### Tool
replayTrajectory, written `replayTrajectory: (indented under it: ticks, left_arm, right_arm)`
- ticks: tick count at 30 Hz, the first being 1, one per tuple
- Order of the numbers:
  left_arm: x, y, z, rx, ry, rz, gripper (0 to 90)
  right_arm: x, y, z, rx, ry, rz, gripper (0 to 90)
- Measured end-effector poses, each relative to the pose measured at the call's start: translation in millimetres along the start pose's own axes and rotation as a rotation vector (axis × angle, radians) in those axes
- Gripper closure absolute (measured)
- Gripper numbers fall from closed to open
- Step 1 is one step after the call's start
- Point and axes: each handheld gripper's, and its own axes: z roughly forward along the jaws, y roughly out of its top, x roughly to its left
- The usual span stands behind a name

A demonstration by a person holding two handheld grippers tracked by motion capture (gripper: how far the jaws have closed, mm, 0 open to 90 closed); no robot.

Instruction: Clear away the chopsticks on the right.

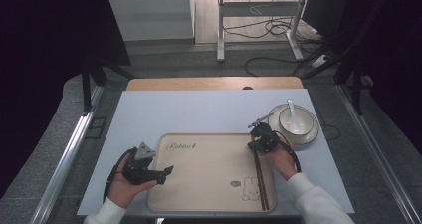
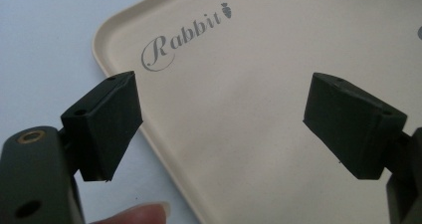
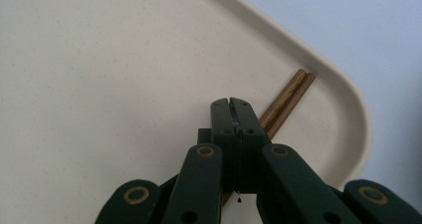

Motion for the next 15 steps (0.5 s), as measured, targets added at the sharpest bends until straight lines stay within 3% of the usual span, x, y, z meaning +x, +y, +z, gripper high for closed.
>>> replayTrajectory:
  ticks: [6,10,13,15]
  left_arm:
    - [0.0,2.0,1.4,0.004,-0.001,-0.001,15.1]
    - [-2.0,3.2,1.0,-0.003,-0.002,0.0,15.2]
    - [-4.9,5.0,-0.7,-0.012,-0.005,0.006,15.1]
    - [-5.1,4.5,-0.8,-0.011,-0.004,0.01,15.1]
  right_arm:
    - [-1.7,-4.4,-4.8,-0.01,0.005,-0.004,89.7]
    - [4.8,-4.5,-14.1,-0.062,0.033,-0.012,89.6]
    - [16.8,-11.0,-37.9,-0.147,0.083,-0.059,89.7]
    - [18.8,-19.5,-51.7,-0.191,0.107,-0.066,89.6]
